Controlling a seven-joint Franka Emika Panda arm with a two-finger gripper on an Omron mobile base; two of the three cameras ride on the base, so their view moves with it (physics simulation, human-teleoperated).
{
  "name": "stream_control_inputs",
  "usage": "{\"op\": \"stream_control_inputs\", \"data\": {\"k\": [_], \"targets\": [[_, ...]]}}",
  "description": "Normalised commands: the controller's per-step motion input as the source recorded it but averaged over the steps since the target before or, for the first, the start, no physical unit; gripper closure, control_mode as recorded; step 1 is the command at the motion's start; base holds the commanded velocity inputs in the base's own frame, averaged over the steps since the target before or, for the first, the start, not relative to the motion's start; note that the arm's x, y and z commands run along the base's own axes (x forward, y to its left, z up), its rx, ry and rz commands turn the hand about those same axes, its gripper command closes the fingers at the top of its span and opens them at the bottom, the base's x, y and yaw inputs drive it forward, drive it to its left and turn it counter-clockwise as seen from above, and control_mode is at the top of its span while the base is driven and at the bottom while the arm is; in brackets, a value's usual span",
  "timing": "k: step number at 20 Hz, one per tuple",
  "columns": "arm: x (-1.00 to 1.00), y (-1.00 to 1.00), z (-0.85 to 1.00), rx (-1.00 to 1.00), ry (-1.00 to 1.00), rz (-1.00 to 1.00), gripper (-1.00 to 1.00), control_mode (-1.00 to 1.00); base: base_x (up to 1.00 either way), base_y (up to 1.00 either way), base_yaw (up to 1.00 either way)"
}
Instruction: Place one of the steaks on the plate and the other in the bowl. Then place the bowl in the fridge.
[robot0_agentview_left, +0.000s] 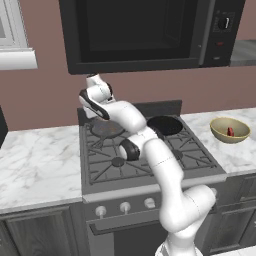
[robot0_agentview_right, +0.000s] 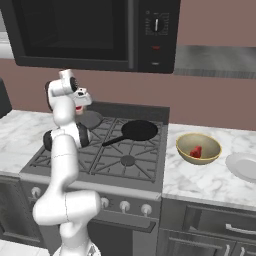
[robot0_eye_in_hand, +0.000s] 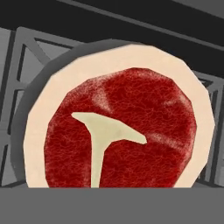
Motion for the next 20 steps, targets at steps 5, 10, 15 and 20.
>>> {"op": "stream_control_inputs", "data": {"k": [5,10,15,20], "targets": [[-0.5,-0.07,-0.09,0.04,-0.14,0.0,1.0,-1.0,0.0,0.0,0.0],[-1.0,-0.23,-0.33,0.0,-0.27,0.0,1.0,-1.0,0.0,0.0,0.0],[-1.0,-0.05,-0.44,-0.03,-0.3,0.03,1.0,-1.0,0.0,0.0,0.0],[-0.98,-0.09,-0.16,-0.14,-0.24,0.07,1.0,-1.0,0.0,0.0,0.0]]}}
